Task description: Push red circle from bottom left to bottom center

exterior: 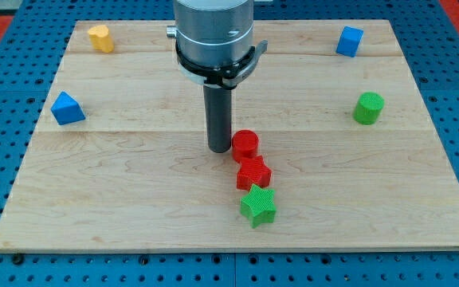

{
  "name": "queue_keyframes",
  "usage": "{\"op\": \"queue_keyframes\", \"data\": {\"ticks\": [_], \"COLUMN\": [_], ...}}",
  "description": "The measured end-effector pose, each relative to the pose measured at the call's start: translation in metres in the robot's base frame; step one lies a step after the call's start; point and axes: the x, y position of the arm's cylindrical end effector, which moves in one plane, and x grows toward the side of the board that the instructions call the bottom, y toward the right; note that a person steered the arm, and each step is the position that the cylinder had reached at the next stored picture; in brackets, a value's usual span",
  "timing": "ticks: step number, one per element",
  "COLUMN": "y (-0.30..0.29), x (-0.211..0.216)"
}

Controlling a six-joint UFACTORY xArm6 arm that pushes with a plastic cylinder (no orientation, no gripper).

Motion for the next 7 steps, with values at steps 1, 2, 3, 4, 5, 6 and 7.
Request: {"op": "queue_keyframes", "data": {"ticks": [1, 2, 3, 4, 5, 6, 7], "y": [-0.007, 0.031, 0.052, 0.047, 0.041, 0.040, 0.072], "x": [-0.018, -0.041, -0.034, -0.026, -0.025, -0.025, -0.025]}}
